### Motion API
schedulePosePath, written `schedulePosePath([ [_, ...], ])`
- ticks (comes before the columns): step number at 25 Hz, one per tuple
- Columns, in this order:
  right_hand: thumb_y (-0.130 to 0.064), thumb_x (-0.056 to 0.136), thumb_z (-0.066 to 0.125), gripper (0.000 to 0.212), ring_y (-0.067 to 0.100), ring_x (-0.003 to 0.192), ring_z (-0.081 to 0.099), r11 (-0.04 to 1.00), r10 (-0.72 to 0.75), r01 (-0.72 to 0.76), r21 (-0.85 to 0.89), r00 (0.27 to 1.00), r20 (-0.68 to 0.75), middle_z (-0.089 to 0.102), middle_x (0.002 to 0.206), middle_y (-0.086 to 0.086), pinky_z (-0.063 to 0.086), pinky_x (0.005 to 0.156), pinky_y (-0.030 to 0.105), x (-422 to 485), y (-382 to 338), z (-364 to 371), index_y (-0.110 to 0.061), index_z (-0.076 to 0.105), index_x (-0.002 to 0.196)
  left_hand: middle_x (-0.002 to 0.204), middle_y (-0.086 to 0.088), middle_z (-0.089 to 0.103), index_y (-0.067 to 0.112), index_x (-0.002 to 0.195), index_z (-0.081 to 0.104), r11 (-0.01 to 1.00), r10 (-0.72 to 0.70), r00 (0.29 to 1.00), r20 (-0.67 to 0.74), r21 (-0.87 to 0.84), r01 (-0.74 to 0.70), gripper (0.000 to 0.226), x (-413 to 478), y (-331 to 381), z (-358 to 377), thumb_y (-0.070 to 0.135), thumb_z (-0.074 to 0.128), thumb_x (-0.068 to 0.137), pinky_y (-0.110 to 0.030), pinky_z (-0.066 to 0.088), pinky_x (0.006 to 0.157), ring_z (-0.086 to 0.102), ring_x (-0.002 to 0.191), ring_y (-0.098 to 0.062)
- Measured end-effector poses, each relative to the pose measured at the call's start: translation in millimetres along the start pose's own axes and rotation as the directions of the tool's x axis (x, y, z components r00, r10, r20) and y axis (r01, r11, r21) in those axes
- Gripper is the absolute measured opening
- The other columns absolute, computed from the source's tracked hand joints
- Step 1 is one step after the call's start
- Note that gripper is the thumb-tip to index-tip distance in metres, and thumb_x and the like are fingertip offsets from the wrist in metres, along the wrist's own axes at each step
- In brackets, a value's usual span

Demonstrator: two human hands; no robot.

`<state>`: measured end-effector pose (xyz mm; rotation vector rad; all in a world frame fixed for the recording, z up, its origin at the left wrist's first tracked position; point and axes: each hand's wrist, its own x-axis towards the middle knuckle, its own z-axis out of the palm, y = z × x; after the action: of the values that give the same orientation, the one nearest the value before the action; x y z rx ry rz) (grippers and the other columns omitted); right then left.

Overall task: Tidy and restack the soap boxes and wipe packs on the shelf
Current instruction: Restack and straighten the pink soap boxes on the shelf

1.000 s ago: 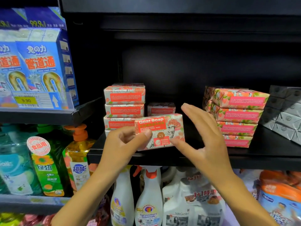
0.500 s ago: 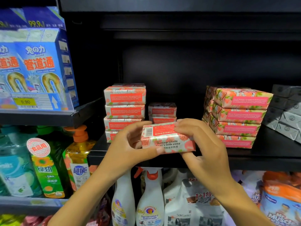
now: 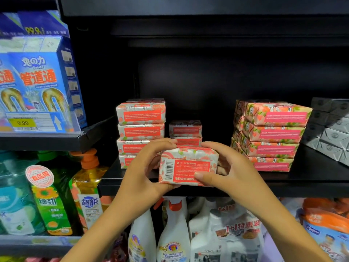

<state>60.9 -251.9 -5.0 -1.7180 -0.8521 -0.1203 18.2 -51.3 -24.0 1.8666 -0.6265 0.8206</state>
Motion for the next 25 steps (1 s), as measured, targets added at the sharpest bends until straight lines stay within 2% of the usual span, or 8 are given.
schedulePosePath([
  [4, -0.018, 0.068, 0.080, 0.044, 0.002, 0.093, 0.065, 0.996, -0.090, 0.089, -0.017, 0.993, -0.074, 0.065, 0.099, -0.019, 0.053, 0.075, 0.015, -6.8, -6.2, 4.9, -0.029, 0.056, 0.103, 0.133, 0.015, 0.049, 0.039, 0.127, 0.046, 0.998, -0.005, 1.000, -0.014, 0.064, 0.006, 0.068, -1.5, -4.5, -1.0, 0.031, 0.082, 0.069, -0.025, 0.051, 0.091, 0.049, 0.125, -0.011],
  [8, -0.017, 0.069, 0.081, 0.045, 0.001, 0.097, 0.061, 0.951, -0.259, 0.220, -0.219, 0.951, -0.169, 0.062, 0.099, -0.018, 0.047, 0.076, 0.010, -10.3, -8.5, 12.4, -0.031, 0.055, 0.102, 0.128, 0.016, 0.055, 0.042, 0.133, 0.042, 0.988, -0.109, 0.993, 0.035, -0.108, 0.112, 0.086, -4.7, 1.4, -5.3, 0.033, 0.085, 0.059, -0.022, 0.051, 0.087, 0.055, 0.119, -0.007],
  [12, -0.018, 0.075, 0.070, 0.030, -0.002, 0.100, 0.055, 0.861, -0.455, 0.368, -0.352, 0.866, -0.208, 0.058, 0.100, -0.017, 0.044, 0.081, 0.009, -8.5, -3.9, 21.6, -0.023, 0.053, 0.099, 0.117, 0.015, 0.063, 0.030, 0.127, 0.051, 0.950, -0.234, 0.972, 0.024, -0.208, 0.233, 0.074, -5.1, 7.0, -7.5, 0.046, 0.078, 0.060, -0.015, 0.051, 0.078, 0.062, 0.107, -0.006],
  [15, -0.002, 0.073, 0.066, 0.035, -0.003, 0.104, 0.050, 0.796, -0.546, 0.445, -0.411, 0.822, -0.166, 0.052, 0.103, -0.010, 0.040, 0.086, 0.007, -6.8, 4.1, 26.3, -0.019, 0.048, 0.097, 0.110, 0.012, 0.068, 0.021, 0.116, 0.059, 0.939, -0.267, 0.963, 0.025, -0.219, 0.266, 0.066, -7.8, 5.0, -10.9, 0.033, 0.081, 0.055, -0.015, 0.052, 0.074, 0.065, 0.101, -0.007],
  [17, -0.001, 0.072, 0.066, 0.038, 0.001, 0.107, 0.049, 0.778, -0.546, 0.451, -0.438, 0.830, -0.114, 0.050, 0.107, -0.008, 0.040, 0.088, 0.009, -4.8, 9.1, 30.4, -0.019, 0.047, 0.100, 0.106, 0.008, 0.070, 0.020, 0.109, 0.062, 0.947, -0.263, 0.965, -0.019, -0.198, 0.255, 0.062, -13.9, 2.6, -14.1, 0.030, 0.083, 0.052, -0.018, 0.053, 0.075, 0.067, 0.098, -0.009],
  [19, -0.013, 0.075, 0.069, 0.040, 0.001, 0.109, 0.048, 0.782, -0.501, 0.418, -0.462, 0.863, -0.066, 0.050, 0.111, -0.012, 0.042, 0.090, 0.012, -2.9, 12.7, 34.0, -0.021, 0.047, 0.108, 0.106, 0.004, 0.071, 0.023, 0.107, 0.064, 0.955, -0.265, 0.961, -0.083, -0.163, 0.249, 0.061, -22.2, -0.2, -21.8, 0.032, 0.085, 0.050, -0.023, 0.054, 0.079, 0.067, 0.100, -0.014],
  [23, -0.033, 0.075, 0.076, 0.053, -0.001, 0.111, 0.044, 0.810, -0.301, 0.253, -0.530, 0.954, -0.005, 0.049, 0.119, -0.015, 0.036, 0.091, 0.008, -0.9, 23.0, 28.8, -0.023, 0.052, 0.121, 0.109, 0.007, 0.070, 0.029, 0.110, 0.062, 0.957, -0.291, 0.936, -0.198, -0.042, 0.288, 0.066, -37.1, -6.0, -50.2, 0.042, 0.084, 0.050, -0.023, 0.054, 0.084, 0.066, 0.102, -0.013],
  [25, -0.044, 0.075, 0.071, 0.055, -0.002, 0.109, 0.043, 0.765, -0.215, 0.196, -0.613, 0.976, 0.044, 0.048, 0.121, -0.017, 0.034, 0.085, 0.006, -0.8, 28.3, 28.0, -0.027, 0.051, 0.123, 0.108, 0.010, 0.070, 0.033, 0.110, 0.062, 0.951, -0.300, 0.925, -0.233, 0.008, 0.310, 0.065, -42.5, -9.1, -62.2, 0.044, 0.084, 0.050, -0.021, 0.053, 0.084, 0.066, 0.101, -0.011],
])
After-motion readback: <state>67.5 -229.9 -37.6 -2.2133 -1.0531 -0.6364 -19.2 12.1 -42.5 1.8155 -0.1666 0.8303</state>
